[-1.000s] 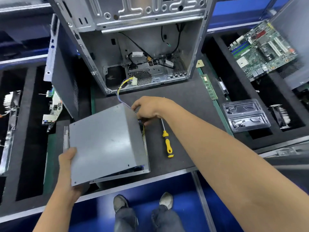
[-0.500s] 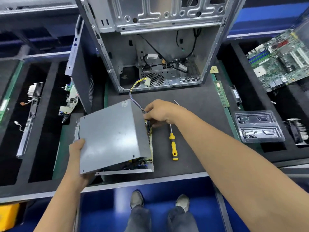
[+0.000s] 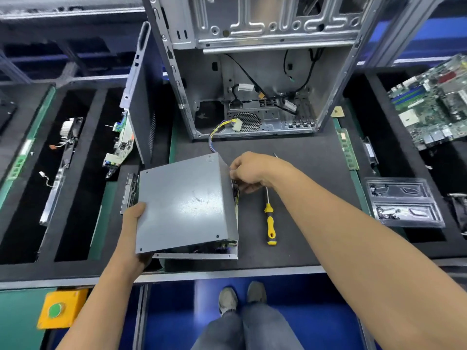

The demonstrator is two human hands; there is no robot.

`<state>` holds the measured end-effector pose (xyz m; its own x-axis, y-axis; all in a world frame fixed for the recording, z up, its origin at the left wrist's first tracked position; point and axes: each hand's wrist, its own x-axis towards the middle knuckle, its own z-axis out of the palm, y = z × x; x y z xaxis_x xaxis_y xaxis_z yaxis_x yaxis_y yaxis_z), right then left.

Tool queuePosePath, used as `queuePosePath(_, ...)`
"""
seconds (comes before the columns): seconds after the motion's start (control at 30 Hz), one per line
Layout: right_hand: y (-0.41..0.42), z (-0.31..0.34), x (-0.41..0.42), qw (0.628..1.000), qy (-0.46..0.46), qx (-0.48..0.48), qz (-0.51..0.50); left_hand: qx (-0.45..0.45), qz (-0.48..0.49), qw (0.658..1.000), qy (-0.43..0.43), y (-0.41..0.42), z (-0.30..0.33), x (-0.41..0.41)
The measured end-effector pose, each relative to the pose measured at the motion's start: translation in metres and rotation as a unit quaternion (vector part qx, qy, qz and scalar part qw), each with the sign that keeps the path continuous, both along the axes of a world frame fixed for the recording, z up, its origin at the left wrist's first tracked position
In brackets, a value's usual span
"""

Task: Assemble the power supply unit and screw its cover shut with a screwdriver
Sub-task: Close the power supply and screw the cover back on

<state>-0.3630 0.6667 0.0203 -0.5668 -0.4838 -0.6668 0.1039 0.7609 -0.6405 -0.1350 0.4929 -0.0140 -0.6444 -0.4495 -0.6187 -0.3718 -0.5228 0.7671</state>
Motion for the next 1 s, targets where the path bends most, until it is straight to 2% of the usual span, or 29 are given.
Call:
queuePosePath(0.2, -0.010, 0.002, -0.010, 0.994, 0.027, 0.059, 0.090, -0.026, 0.015, 1.000, -0.005, 0.001, -0.002, 0.001)
queuePosePath(0.37, -0.015, 0.008, -0.011, 0.992, 0.019, 0.067, 0.106, -0.021, 0.026, 0.999, -0.018, -0.001, -0.005, 0.005)
queuePosePath(0.53, -0.008, 0.011, -0.015, 0.993, 0.013, 0.063, 0.097, -0.023, -0.008, 1.000, 0.002, 0.001, -0.005, 0.001)
queuePosePath(0.77, 0.004, 0.009, -0.013, 0.989, -0.037, 0.097, 0.106, -0.021, -0.052, 0.998, 0.001, 0.004, -0.001, 0.002)
queuePosePath(1.0, 0.024, 0.006, -0.016, 0.990, -0.121, 0.025, 0.075, -0.026, -0.015, 0.999, 0.026, 0.012, -0.001, -0.001)
